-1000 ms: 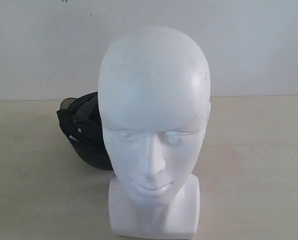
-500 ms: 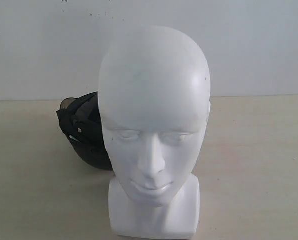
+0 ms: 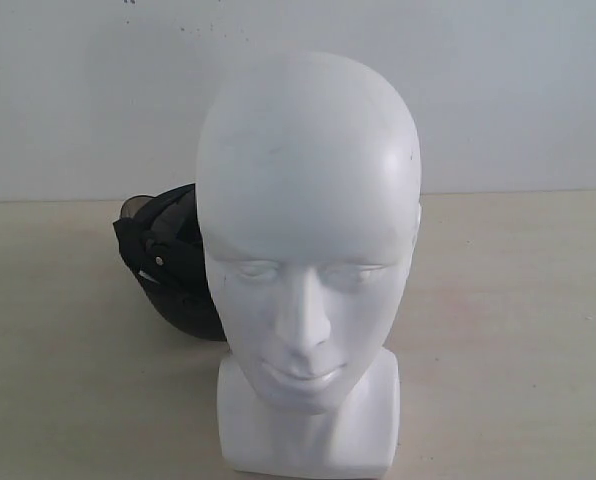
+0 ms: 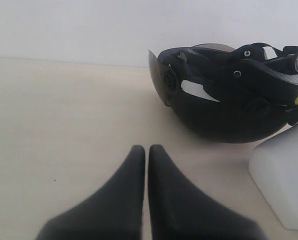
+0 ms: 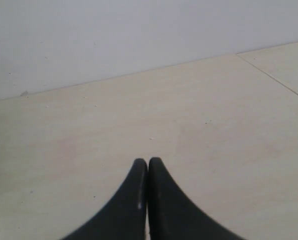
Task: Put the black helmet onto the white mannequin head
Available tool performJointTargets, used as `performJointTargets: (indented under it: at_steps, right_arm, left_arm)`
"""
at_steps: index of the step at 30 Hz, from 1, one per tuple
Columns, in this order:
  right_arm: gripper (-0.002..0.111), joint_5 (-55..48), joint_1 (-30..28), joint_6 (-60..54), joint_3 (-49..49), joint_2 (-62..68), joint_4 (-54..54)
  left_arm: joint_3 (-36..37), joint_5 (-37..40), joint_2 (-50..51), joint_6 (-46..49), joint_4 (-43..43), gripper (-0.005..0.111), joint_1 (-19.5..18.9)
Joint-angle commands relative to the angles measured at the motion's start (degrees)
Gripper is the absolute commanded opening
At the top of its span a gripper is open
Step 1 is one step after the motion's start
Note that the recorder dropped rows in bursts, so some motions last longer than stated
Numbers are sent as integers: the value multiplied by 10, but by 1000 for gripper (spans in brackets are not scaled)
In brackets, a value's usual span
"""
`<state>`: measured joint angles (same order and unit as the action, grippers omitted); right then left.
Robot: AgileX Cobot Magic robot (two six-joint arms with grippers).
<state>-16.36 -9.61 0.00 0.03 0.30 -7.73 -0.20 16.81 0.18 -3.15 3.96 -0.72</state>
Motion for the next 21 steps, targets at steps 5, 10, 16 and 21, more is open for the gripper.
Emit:
performJointTargets:
  at_steps: [5,10,16,21]
  right_arm:
    - [0,2,-1,0,0,-3,4]
    - [0,2,-1,0,0,-3,4]
    - [0,2,-1,0,0,-3,4]
    - [0,2,-1,0,0,-3,4]
  left_arm:
    - [-194,9,-2,-11,95,4,3]
    - [-232,20,-2,-11,133,4,3]
    - [-238,-58,-2,-27,179,4,3]
    - [-240,10,-2,-23,254,4,3]
